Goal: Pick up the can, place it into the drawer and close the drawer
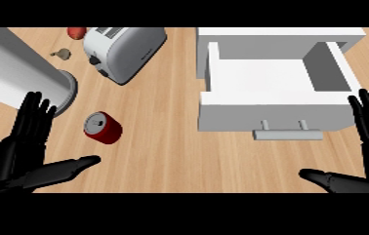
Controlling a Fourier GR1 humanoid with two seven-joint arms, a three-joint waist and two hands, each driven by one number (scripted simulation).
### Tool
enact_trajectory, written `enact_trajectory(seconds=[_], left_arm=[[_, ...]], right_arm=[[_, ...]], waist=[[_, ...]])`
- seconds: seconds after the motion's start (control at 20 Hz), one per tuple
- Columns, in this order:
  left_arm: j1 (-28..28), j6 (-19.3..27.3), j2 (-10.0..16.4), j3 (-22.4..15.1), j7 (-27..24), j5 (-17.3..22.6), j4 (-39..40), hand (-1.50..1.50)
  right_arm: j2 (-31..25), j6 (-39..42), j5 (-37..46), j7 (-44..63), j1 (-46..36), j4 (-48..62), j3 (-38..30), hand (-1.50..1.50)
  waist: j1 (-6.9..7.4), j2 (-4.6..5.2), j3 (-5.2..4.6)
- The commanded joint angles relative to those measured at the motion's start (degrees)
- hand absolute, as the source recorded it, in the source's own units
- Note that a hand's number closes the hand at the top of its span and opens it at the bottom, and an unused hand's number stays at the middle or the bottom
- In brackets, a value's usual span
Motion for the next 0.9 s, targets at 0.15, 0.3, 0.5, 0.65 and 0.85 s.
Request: enact_trajectory(seconds=[0.15,0.3,0.5,0.65,0.85], left_arm=[[1.33,5.13,-2.19,-5.89,-9.02,-4.33,10.18,-1.50],[2.56,1.09,-0.13,-0.06,-14.25,-1.88,14.40,-1.50],[-2.26,4.45,-1.22,0.98,-17.47,-2.63,21.82,-1.50],[3.04,8.02,-2.22,-4.06,-18.42,-2.91,19.77,-1.50],[-5.19,7.19,-1.90,1.18,-22.15,-2.06,30.98,-1.50]], right_arm=[[0.28,2.45,-1.37,-0.83,6.41,-5.39,-1.05,-1.50],[1.65,2.86,-0.06,-3.63,6.38,-3.28,0.23,-1.50],[-1.10,4.38,-4.31,-0.06,5.73,-5.00,-4.60,-1.50],[0.38,2.66,-1.36,1.45,4.76,-5.84,-2.75,-1.50],[1.42,2.06,0.03,2.93,3.85,-6.54,-1.24,-1.50]], waist=[[-0.31,-0.03,-0.01],[-0.06,-0.01,-0.02],[-0.24,0.02,-0.01],[0.03,-0.03,-0.01],[-0.08,0.02,-0.01]])
